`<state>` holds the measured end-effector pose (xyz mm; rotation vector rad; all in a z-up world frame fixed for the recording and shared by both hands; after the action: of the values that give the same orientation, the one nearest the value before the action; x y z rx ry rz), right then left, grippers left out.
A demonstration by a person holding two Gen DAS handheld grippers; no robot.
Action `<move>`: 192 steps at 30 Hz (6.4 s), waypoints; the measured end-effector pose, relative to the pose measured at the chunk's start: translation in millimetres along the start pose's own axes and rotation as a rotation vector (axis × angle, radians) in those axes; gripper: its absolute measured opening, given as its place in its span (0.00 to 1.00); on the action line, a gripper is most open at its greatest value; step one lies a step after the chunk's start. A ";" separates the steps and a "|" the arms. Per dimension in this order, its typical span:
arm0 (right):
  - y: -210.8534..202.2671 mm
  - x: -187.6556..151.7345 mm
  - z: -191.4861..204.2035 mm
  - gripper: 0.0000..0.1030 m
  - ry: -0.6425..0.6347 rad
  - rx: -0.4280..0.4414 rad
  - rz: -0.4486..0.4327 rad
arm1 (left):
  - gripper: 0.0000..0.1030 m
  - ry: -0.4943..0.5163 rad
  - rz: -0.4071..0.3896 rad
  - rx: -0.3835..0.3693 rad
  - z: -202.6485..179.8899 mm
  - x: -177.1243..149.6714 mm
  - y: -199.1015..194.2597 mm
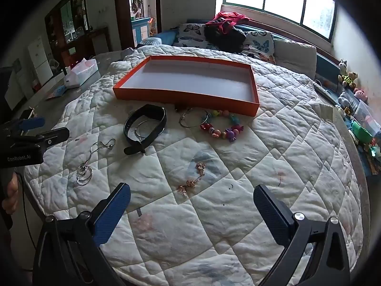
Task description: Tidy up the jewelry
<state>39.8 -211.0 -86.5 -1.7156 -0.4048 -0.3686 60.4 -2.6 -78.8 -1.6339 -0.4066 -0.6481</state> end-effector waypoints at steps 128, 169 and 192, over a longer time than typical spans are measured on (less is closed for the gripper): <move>65.1 6.4 -3.0 0.17 -0.017 0.136 0.119 | 0.26 0.333 0.137 -0.521 -99.6 -2.2 71.4; 33.5 23.4 -13.5 0.13 0.050 0.175 0.042 | 0.07 0.236 -0.040 -0.508 -66.3 46.0 16.5; -45.9 117.3 -35.1 0.13 0.033 0.238 -0.190 | 0.07 0.227 -0.306 -0.460 -49.3 172.8 -108.7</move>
<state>121.8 -230.5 13.5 -1.4420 -0.5674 -0.4665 120.7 -49.5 116.9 -1.9189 -0.3598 -1.2152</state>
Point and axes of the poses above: each gripper's, at about its wrist camera, not at the fingertips, and y roughly the way its jaws point, z to its left, x to its top, the point moved 10 cm from there along y, roughly the way its jaws point, and after that the axes turned 11 degrees about -x, right-handed, at the moved point
